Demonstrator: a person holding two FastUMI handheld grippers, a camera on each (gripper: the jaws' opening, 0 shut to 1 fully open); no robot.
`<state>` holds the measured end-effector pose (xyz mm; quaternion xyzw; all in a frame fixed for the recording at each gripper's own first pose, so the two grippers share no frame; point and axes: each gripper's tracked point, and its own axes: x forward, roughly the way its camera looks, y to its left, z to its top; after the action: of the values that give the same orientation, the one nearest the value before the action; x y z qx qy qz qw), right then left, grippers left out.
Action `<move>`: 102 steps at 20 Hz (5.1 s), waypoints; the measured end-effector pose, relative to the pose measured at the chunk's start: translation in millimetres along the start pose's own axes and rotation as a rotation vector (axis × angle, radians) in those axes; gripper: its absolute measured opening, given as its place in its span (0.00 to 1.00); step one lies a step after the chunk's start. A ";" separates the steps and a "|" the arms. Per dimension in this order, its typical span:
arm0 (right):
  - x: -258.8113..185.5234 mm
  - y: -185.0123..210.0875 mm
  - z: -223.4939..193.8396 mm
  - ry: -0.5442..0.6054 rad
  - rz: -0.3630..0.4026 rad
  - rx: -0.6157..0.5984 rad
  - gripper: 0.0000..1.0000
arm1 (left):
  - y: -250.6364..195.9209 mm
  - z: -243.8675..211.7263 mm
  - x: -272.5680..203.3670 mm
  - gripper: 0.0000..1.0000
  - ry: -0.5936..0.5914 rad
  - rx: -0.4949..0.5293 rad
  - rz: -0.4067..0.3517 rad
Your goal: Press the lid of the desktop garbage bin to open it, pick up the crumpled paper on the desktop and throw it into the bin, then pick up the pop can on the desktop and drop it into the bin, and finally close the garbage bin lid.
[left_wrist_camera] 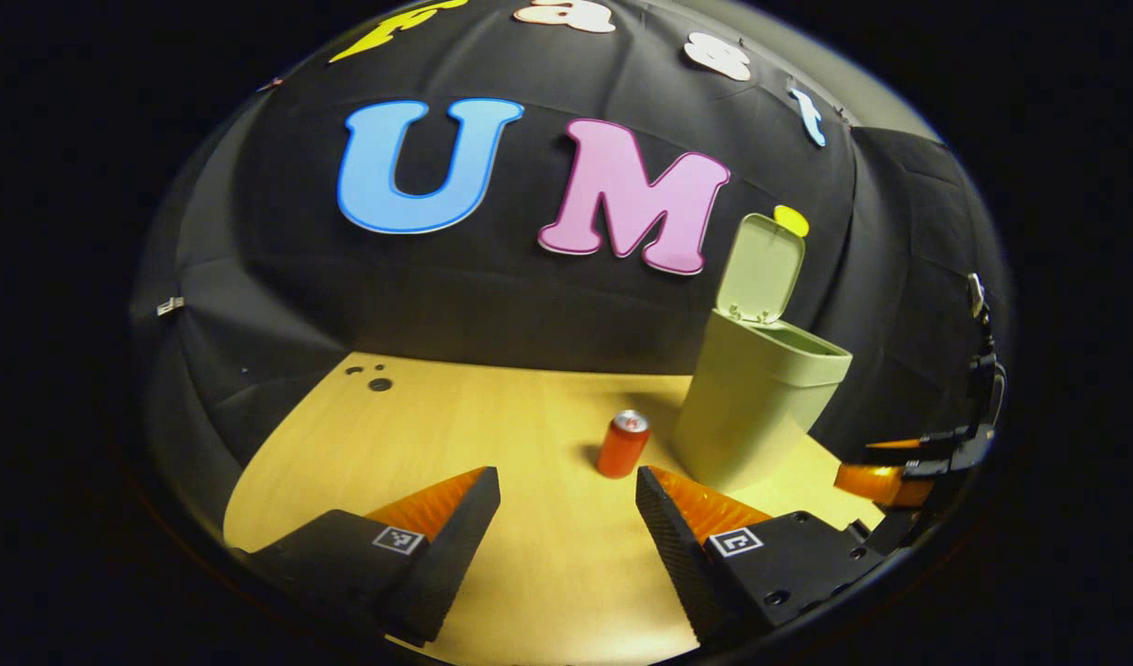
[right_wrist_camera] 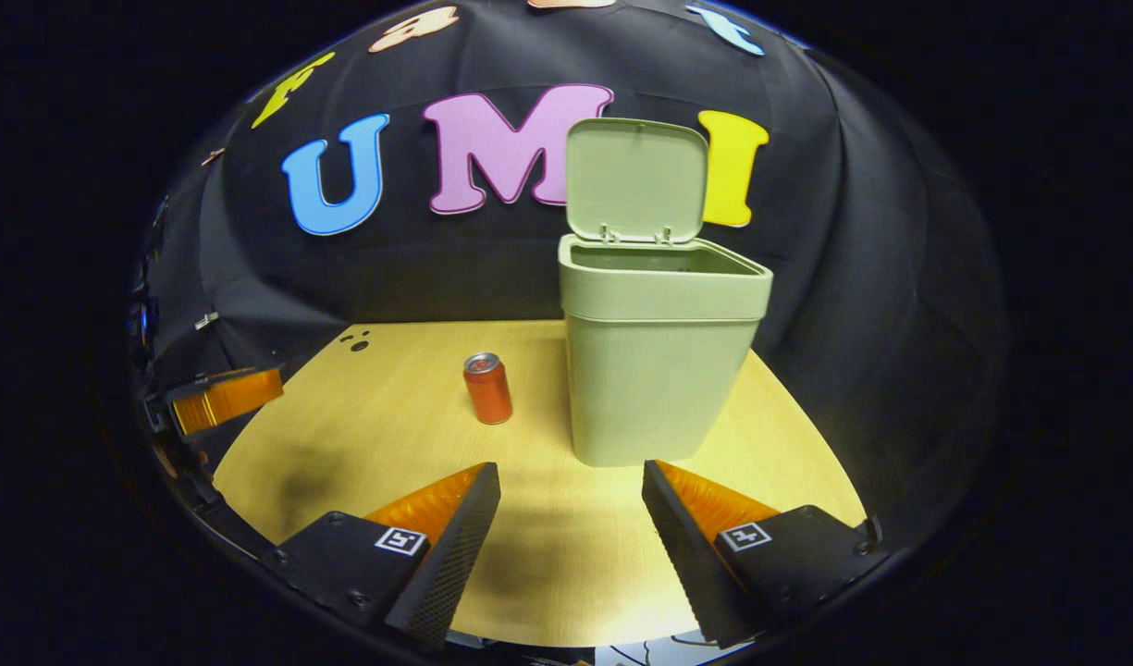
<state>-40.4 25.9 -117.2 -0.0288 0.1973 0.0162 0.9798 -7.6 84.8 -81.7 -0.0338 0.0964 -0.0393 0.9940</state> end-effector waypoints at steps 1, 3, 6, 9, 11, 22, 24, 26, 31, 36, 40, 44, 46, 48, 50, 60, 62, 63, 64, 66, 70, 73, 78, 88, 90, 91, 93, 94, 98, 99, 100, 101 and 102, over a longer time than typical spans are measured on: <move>1.0 6.9 2.6 -0.003 0.009 -0.003 0.99 | 9.4 -4.8 -9.4 0.96 0.003 0.003 0.020; 5.0 18.0 8.0 -0.011 0.023 -0.019 0.98 | 25.5 -14.0 -21.2 0.96 0.009 -0.001 0.056; 14.5 33.8 13.2 -0.013 0.055 -0.041 0.99 | 40.7 -28.8 -34.3 0.96 0.030 -0.009 0.095; 28.8 48.7 16.4 -0.009 0.091 -0.079 0.98 | 52.0 -41.2 -41.5 0.96 0.053 -0.019 0.143; 40.2 60.5 16.0 -0.005 0.124 -0.107 0.98 | 55.5 -49.2 -42.8 0.96 0.076 -0.029 0.164; 159.1 102.3 -10.7 0.078 0.198 -0.166 0.99 | 91.4 -51.9 -53.2 0.96 0.136 -0.063 0.324; 184.6 104.1 -13.5 0.099 0.193 -0.139 0.99 | 95.2 -55.4 -55.3 0.96 0.154 -0.079 0.354; 207.4 105.1 -14.7 0.111 0.183 -0.114 0.98 | 97.8 -59.6 -53.6 0.96 0.173 -0.100 0.378; 258.4 104.8 -21.8 0.147 0.176 -0.085 0.98 | 99.1 -65.7 -47.4 0.96 0.211 -0.115 0.436; 293.6 110.5 -25.7 0.156 0.180 -0.069 0.98 | 91.5 -70.6 -39.1 0.96 0.235 -0.131 0.455; 313.0 108.7 -29.5 0.166 0.167 -0.035 0.98 | 85.4 -77.1 -37.0 0.96 0.257 -0.140 0.467; 321.4 114.1 -28.3 0.161 0.181 -0.037 0.92 | 77.9 -79.7 -33.0 0.96 0.275 -0.121 0.454; 323.2 116.6 -26.9 0.159 0.187 -0.048 0.85 | 73.7 -79.3 -29.4 0.96 0.280 -0.106 0.438; 317.8 119.3 -23.6 0.157 0.199 -0.049 0.85 | 67.9 -77.2 -26.8 0.96 0.276 -0.093 0.423; 308.6 123.3 -15.8 0.140 0.213 -0.059 0.83 | 63.1 -72.2 -22.3 0.96 0.263 -0.086 0.405; 235.7 125.5 50.3 0.005 0.243 -0.165 0.83 | 30.6 -63.4 -25.5 0.96 0.213 0.061 0.289; 214.8 123.9 66.8 -0.028 0.248 -0.174 0.83 | 20.4 -61.4 -27.8 0.96 0.194 0.079 0.250; 203.6 123.2 75.8 -0.043 0.250 -0.176 0.83 | 15.4 -60.0 -29.1 0.96 0.186 0.078 0.234; 193.7 123.2 85.2 -0.057 0.250 -0.177 0.83 | 12.7 -60.4 -29.9 0.96 0.178 0.072 0.219; 174.2 122.7 107.4 -0.090 0.252 -0.167 0.83 | 7.6 -58.9 -31.8 0.96 0.160 0.056 0.194; 131.0 116.9 153.0 -0.167 0.241 -0.156 0.83 | 1.9 -63.7 -38.5 0.96 0.131 0.034 0.139; 103.4 108.8 182.0 -0.208 0.223 -0.176 0.83 | 3.0 -69.9 -43.0 0.96 0.125 0.021 0.112; 67.6 78.9 223.0 -0.273 0.170 -0.147 0.83 | 5.5 -75.2 -49.4 0.96 0.116 0.031 0.078; 79.7 -27.5 254.7 -0.297 0.088 -0.080 0.83 | 1.3 -79.9 -34.7 0.96 0.146 -0.019 0.160; 93.6 -47.6 251.3 -0.291 0.079 -0.089 0.83 | -7.4 -81.2 -26.1 0.96 0.149 -0.059 0.180; 100.8 -56.3 248.1 -0.285 0.077 -0.095 0.83 | -11.2 -85.2 -21.5 0.96 0.164 -0.070 0.195; 115.7 -68.0 238.4 -0.260 0.092 -0.089 0.83 | -21.1 -93.8 -13.7 0.96 0.196 -0.090 0.227; 123.1 -73.3 234.0 -0.249 0.104 -0.082 0.83 | -28.8 -95.9 -10.4 0.96 0.202 -0.105 0.233; 150.7 -88.4 210.7 -0.199 0.153 -0.067 0.83 | -54.2 -99.9 5.8 0.96 0.220 -0.134 0.286; 156.0 -90.4 204.3 -0.185 0.169 -0.064 0.83 | -59.6 -101.7 9.9 0.96 0.226 -0.141 0.302; 160.9 -91.4 199.0 -0.171 0.183 -0.063 0.83 | -65.0 -103.2 14.3 0.96 0.233 -0.153 0.313; 164.0 -92.4 193.3 -0.158 0.194 -0.064 0.83 | -72.6 -102.5 18.9 0.96 0.233 -0.168 0.316; 166.9 -92.9 189.0 -0.148 0.204 -0.064 0.83 | -81.8 -100.4 23.0 0.96 0.229 -0.179 0.312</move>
<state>190.3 -51.5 -3.2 -0.0388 0.1256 0.1242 0.9835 -10.5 -4.5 -178.2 -0.1020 0.2161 0.1200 0.9636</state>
